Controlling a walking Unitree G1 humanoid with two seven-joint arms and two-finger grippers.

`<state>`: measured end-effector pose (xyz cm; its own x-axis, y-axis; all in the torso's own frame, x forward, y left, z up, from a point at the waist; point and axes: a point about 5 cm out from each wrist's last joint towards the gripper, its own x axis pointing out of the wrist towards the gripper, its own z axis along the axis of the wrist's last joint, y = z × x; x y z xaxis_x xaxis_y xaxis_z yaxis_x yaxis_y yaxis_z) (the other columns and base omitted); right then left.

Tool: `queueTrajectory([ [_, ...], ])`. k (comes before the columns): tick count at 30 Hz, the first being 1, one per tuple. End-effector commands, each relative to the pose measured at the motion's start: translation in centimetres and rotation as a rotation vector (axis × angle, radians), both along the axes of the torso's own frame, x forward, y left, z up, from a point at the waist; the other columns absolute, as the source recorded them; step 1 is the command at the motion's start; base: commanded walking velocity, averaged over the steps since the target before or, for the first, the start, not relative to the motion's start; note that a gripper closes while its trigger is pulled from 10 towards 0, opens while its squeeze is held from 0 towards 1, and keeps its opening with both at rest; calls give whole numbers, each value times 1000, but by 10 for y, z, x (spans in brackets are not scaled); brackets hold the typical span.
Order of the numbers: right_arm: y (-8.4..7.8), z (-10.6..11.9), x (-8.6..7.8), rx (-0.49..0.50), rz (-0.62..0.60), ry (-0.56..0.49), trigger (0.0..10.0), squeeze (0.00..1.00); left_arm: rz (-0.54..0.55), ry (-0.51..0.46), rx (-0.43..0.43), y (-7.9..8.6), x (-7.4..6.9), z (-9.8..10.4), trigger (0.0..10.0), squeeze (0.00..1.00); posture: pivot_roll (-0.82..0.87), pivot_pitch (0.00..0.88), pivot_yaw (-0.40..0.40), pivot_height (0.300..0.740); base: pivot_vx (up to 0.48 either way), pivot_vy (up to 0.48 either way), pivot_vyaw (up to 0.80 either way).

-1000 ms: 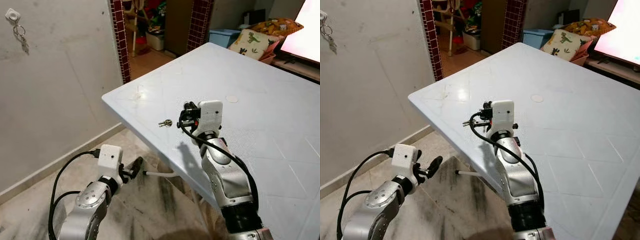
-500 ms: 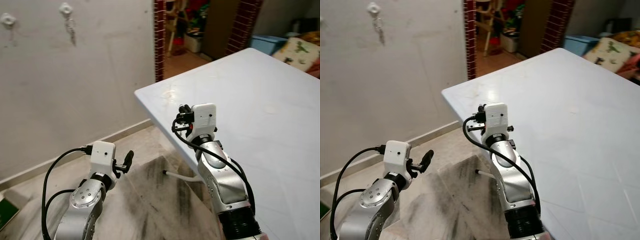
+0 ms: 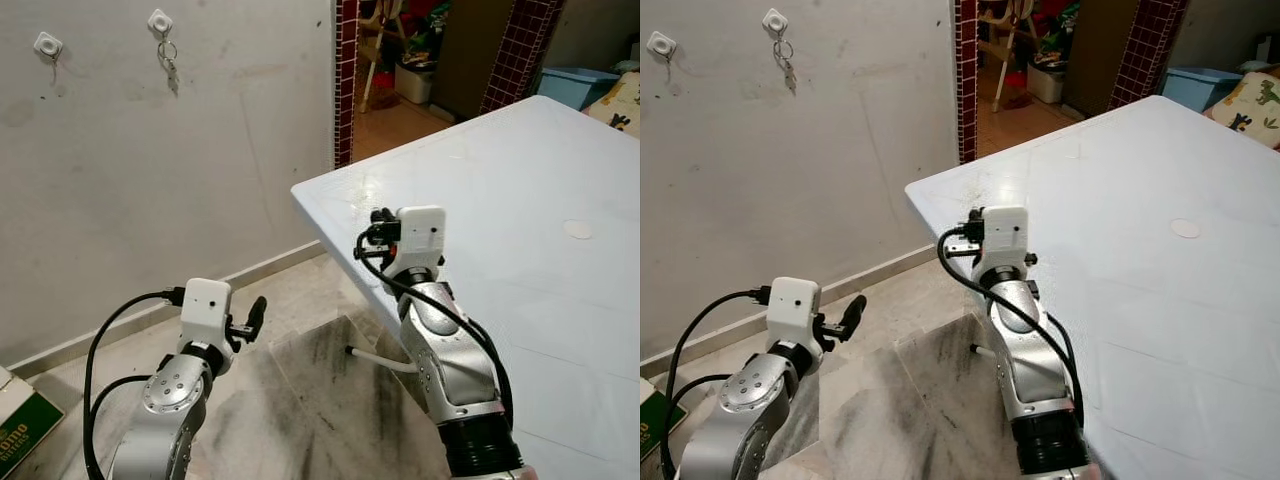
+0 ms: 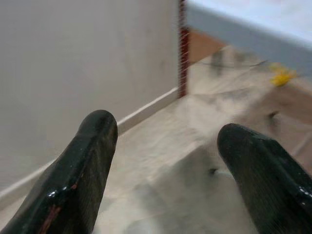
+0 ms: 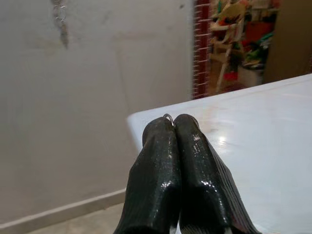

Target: Hang keys on a hook

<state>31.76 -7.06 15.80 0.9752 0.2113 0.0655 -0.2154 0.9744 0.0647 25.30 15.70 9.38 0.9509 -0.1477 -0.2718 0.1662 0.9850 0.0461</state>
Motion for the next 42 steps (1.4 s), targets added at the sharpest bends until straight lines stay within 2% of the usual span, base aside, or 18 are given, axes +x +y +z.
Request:
queueTrajectory([
  [1,0,3,1,4,-3,-9,10000,0,4,-7,9,0,1,2,10000,0,81,14,43,740,0,480,0],
  [12,0,4,3,6,-12,-10,10000,0,11,-6,18,3,2,3,10000,0,94,14,50,740,0,480,0],
  [30,11,9,9,-20,2,-23,10000,0,-10,2,12,1,4,3,10000,0,105,0,50,740,0,480,81],
  [36,11,8,9,-6,2,-21,10000,0,-36,-30,14,-3,4,6,10000,0,106,0,51,740,0,42,702],
  [42,11,8,10,-1,2,-22,10000,0,-35,-46,11,-3,4,8,10000,0,108,0,49,740,0,0,0],
])
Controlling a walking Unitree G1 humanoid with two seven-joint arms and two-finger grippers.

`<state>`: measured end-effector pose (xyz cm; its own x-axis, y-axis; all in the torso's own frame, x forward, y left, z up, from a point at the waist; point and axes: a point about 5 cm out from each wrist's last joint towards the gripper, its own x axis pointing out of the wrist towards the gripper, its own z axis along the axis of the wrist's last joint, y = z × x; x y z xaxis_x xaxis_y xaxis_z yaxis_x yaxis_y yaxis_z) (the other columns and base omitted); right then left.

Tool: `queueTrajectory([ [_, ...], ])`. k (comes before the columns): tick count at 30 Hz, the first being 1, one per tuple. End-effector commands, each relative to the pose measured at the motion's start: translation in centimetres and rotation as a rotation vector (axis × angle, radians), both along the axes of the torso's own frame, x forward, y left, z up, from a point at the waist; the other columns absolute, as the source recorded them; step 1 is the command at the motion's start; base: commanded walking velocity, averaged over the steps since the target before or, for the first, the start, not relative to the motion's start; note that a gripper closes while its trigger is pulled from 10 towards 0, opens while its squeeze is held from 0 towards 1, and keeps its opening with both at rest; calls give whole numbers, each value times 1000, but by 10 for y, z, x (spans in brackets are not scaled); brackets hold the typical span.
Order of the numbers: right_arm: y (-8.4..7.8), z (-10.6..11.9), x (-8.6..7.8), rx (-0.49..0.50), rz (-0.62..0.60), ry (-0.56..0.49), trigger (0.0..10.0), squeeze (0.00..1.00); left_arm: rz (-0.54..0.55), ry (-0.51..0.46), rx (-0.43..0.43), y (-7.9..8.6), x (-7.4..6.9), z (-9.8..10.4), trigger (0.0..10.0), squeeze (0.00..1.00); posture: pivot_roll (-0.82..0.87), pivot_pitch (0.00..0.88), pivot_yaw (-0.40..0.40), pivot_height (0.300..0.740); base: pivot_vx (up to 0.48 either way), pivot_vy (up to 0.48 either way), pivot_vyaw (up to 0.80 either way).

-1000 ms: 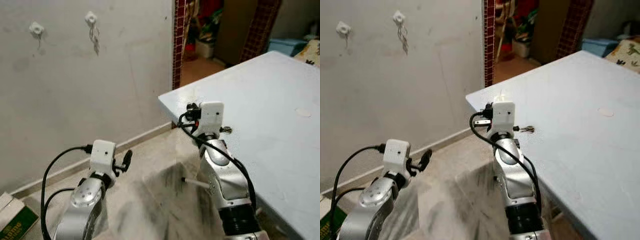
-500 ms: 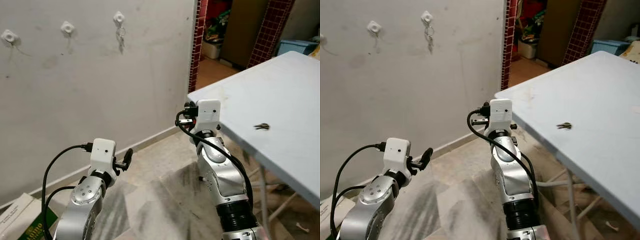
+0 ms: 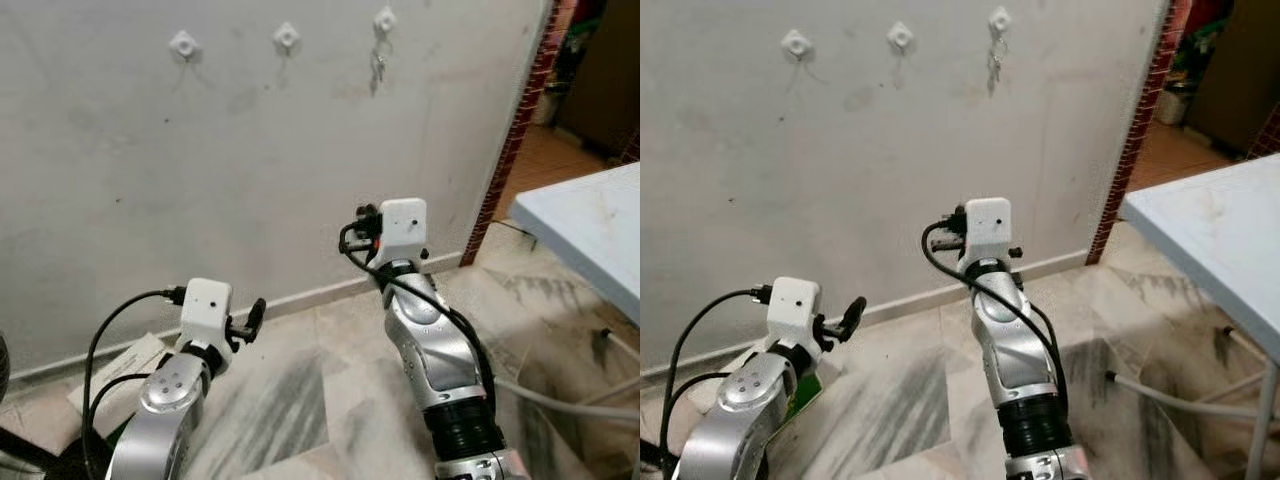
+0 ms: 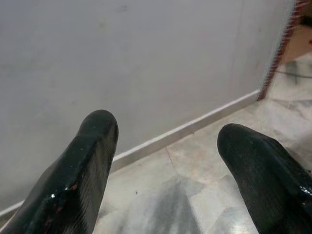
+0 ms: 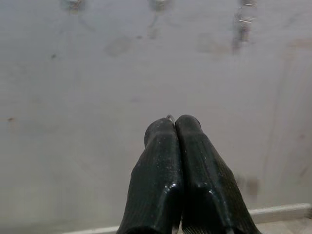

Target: Hang keys on a hook

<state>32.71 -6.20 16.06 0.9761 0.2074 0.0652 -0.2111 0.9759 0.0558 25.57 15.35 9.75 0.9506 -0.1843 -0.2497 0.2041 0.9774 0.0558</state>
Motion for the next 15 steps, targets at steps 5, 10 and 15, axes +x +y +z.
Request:
queueTrajectory([
  [5,3,6,1,8,6,-22,10000,0,7,-25,6,1,1,4,10000,0,108,0,49,740,0,0,0],
  [10,3,5,1,9,6,-22,10000,0,6,-27,6,1,1,4,10000,0,108,0,49,740,0,0,0],
  [15,3,5,1,9,6,-22,10000,0,6,-27,7,1,1,4,10000,0,108,0,49,740,0,0,0],
])
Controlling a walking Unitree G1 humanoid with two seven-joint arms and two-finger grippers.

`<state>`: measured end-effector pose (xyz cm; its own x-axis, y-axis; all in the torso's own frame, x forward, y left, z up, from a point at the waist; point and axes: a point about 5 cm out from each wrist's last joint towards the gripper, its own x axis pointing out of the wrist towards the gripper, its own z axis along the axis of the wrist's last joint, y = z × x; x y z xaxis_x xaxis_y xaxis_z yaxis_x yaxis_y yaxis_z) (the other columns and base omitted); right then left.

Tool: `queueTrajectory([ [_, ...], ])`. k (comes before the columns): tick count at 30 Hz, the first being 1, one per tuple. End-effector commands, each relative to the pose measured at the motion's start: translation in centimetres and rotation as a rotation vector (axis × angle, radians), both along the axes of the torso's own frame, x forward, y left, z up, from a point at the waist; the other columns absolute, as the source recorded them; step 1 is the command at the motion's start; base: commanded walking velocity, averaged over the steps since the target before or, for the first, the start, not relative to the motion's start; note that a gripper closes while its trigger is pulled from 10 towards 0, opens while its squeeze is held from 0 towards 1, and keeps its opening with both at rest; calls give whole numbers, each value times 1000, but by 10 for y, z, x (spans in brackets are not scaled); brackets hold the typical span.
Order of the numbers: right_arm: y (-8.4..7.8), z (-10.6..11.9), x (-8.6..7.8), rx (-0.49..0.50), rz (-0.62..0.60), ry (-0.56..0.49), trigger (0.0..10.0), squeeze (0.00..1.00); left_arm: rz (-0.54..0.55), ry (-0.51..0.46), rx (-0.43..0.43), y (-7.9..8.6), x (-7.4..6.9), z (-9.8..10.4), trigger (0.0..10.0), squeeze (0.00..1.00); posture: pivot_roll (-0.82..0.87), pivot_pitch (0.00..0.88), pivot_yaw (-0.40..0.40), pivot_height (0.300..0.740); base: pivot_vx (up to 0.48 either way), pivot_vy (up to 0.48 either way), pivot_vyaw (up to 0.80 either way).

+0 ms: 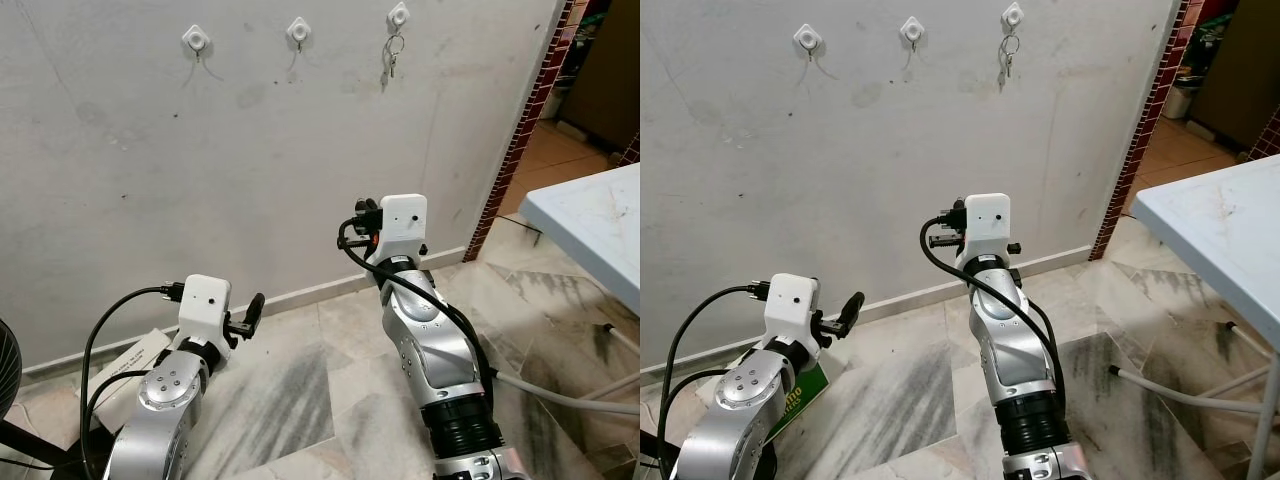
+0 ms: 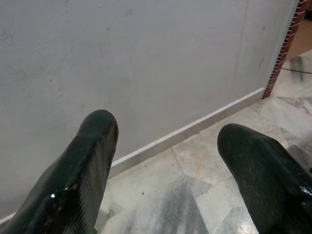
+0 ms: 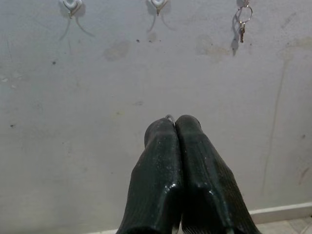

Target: Hang keys on a hook

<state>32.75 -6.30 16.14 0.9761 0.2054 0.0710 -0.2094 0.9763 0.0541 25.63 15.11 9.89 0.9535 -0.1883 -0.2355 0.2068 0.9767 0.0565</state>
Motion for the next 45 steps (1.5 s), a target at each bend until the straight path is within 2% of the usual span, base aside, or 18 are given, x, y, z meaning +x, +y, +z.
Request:
queueTrajectory([
  [1,4,5,1,9,8,-17,10000,0,10,-13,9,4,0,3,10000,0,108,0,49,740,0,0,0],
  [6,4,5,1,9,8,-17,10000,0,10,-14,9,3,0,3,10000,0,108,0,49,740,0,0,0],
  [7,7,5,0,5,25,-24,10000,0,1,-18,-25,3,1,3,10000,0,106,0,48,740,465,0,0],
  [9,8,6,0,3,32,-27,10000,0,-4,-20,-40,2,1,4,10000,0,106,0,47,740,469,0,0],
  [29,13,4,-3,-13,69,-30,10000,0,-10,-14,-50,1,0,3,10000,0,104,5,45,740,471,0,0],
  [45,13,2,-3,-6,76,-25,10000,0,-7,-8,-52,0,1,2,10000,0,103,4,39,740,469,0,539],
])
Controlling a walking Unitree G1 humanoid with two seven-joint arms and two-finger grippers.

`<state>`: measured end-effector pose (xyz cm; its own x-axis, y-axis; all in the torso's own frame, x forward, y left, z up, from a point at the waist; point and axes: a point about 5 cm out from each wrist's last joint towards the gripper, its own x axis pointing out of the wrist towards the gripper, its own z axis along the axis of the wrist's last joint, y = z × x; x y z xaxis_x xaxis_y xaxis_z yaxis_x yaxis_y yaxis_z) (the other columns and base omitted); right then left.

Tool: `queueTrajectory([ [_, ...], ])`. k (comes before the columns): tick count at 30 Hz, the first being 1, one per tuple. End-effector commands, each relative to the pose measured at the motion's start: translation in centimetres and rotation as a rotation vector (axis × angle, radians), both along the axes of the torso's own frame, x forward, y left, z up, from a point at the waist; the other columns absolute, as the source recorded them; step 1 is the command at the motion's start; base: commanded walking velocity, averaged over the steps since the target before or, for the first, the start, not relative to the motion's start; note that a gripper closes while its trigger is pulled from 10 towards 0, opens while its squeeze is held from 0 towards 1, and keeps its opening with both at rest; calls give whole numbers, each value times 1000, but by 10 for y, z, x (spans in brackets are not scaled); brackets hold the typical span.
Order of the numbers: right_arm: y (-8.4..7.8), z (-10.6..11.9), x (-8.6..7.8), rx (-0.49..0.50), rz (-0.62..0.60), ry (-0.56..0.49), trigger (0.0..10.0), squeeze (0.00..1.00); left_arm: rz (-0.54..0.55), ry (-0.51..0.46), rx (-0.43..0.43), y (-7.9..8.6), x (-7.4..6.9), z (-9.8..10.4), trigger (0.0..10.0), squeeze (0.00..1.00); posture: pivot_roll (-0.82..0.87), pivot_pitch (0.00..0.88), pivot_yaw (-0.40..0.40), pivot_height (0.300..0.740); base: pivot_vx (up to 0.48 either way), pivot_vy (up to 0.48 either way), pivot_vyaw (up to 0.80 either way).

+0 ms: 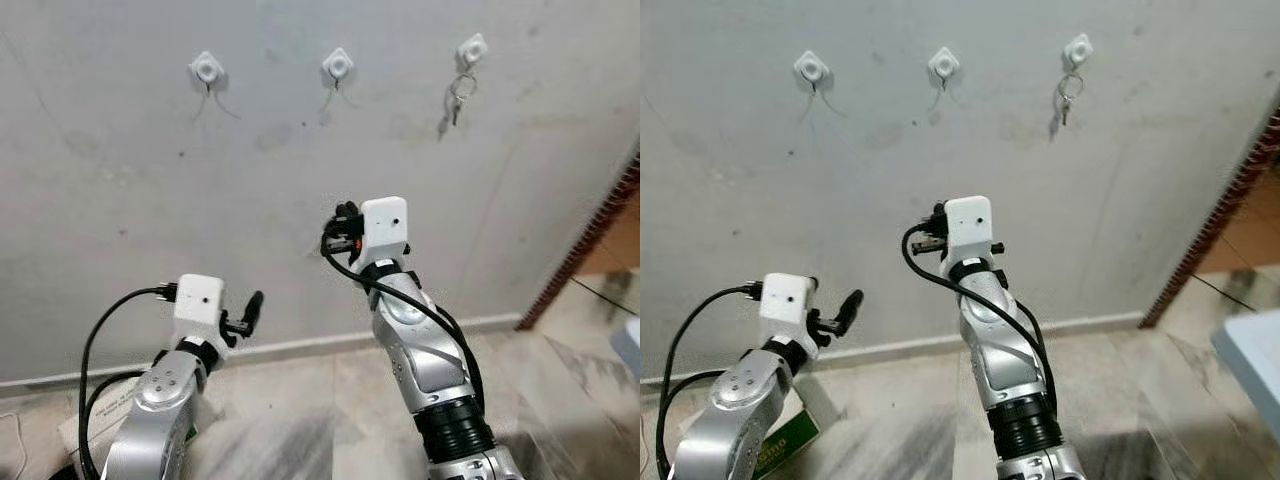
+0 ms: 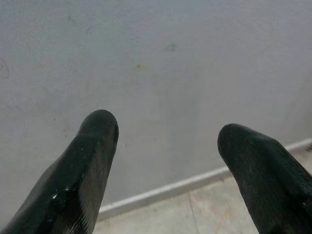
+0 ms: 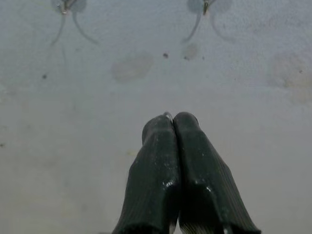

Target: Hang keys on a hook

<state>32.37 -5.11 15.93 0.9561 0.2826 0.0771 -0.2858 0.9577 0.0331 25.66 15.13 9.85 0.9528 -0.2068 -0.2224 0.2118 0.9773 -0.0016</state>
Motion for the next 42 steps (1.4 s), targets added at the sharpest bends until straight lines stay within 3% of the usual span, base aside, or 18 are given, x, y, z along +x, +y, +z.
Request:
queueTrajectory([
  [1,1,4,1,14,-3,-12,10000,0,-2,-7,8,0,0,2,10000,0,103,4,39,740,424,0,0],
  [22,-1,4,2,23,-12,-7,10000,0,-16,1,5,-3,2,0,10000,0,104,0,36,740,97,0,0],
  [29,-1,4,2,21,-10,-7,10000,0,-18,3,2,-3,3,-1,10000,0,103,0,36,740,0,0,-710],
  [42,-1,4,2,27,-15,-4,10000,0,-26,2,-10,-4,2,-1,10000,0,101,0,37,740,44,0,-123],
])
